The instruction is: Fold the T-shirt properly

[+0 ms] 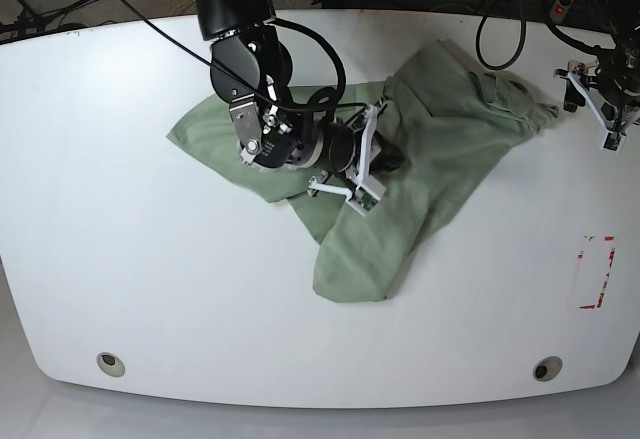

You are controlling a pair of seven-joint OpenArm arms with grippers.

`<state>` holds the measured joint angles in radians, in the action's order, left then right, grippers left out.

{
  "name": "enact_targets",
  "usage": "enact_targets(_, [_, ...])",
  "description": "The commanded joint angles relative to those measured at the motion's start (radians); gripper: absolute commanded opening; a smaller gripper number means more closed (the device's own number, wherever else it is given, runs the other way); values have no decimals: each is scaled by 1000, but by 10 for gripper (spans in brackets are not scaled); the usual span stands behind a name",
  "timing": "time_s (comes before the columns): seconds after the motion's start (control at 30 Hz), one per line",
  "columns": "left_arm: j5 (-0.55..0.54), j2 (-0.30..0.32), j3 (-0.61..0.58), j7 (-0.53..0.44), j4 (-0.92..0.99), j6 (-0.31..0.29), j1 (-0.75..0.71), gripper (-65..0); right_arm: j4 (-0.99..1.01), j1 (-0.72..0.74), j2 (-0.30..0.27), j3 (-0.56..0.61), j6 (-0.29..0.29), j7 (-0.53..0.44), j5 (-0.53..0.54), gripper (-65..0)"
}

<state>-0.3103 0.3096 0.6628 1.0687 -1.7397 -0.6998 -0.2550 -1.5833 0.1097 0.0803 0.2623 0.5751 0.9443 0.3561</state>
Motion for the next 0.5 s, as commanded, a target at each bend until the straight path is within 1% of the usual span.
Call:
enact_targets(0.0, [-5, 21, 8, -11, -15, 2, 4, -283, -21, 11, -15, -14, -48, -12, 21, -472])
enact_targets(0.03, [-5, 21, 8, -11, -15, 2, 4, -283, -21, 11, -26, -19, -68, -14, 25, -431])
enact_targets(0.07, [-5, 21, 10, -11, -16, 2, 4, -283, -21, 6, -34, -27, -88, -15, 27, -376])
enact_targets(0.1, [-5, 21, 10, -11, -16, 2, 4, -283, -21, 2, -35, -34, -96, -17, 28, -344])
enact_targets(0.27, [-5, 20, 8, -11, -18, 2, 4, -283, -21, -44, -29, -79, -103, -17, 28, -271])
enact_targets(0.47, [-5, 20, 8, -11, -16, 2, 4, -283, -16, -87, 5, -82, -106, -18, 27, -178])
